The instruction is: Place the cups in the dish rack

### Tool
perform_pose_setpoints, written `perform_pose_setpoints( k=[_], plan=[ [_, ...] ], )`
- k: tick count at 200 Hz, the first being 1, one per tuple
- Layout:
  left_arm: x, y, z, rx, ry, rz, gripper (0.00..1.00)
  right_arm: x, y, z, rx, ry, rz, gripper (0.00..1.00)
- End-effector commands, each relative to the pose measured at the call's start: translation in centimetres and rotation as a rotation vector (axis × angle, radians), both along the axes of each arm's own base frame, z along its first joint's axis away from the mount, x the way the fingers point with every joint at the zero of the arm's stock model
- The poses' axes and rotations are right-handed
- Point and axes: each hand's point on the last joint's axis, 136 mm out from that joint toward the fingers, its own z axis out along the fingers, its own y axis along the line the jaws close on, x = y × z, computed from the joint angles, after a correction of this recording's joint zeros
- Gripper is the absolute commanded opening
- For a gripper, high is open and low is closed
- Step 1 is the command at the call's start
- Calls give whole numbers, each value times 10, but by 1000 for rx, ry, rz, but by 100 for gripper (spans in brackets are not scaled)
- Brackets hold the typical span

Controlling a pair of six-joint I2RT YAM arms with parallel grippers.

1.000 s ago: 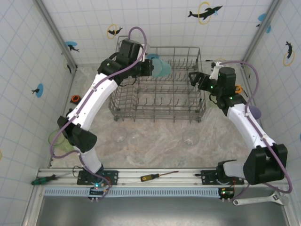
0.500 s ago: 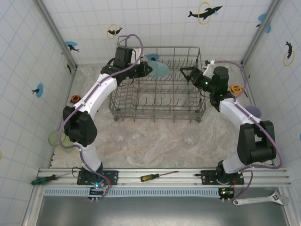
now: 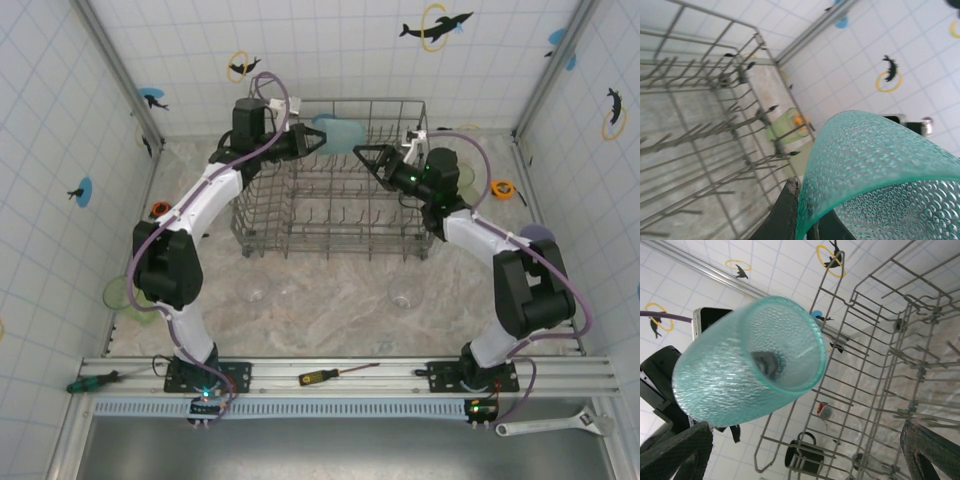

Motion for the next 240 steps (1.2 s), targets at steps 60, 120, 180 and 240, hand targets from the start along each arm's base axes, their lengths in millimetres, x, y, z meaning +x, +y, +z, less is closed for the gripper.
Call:
perform_pose_setpoints(
  k=[60, 120, 180, 240],
  plan=[
    [-13, 0, 14, -181, -19, -116, 0, 12, 19, 33, 225, -53, -1, 100],
    [-11, -3, -7, -189, 20, -135, 0, 16, 26, 43, 267, -67, -22, 100],
    [-17, 3, -20, -174, 29, -99, 0, 31, 38, 50, 380, -31, 1, 89],
    [-15, 4, -21, -157, 23, -77, 0, 26, 54, 44, 396, 14, 29, 79]
  ],
)
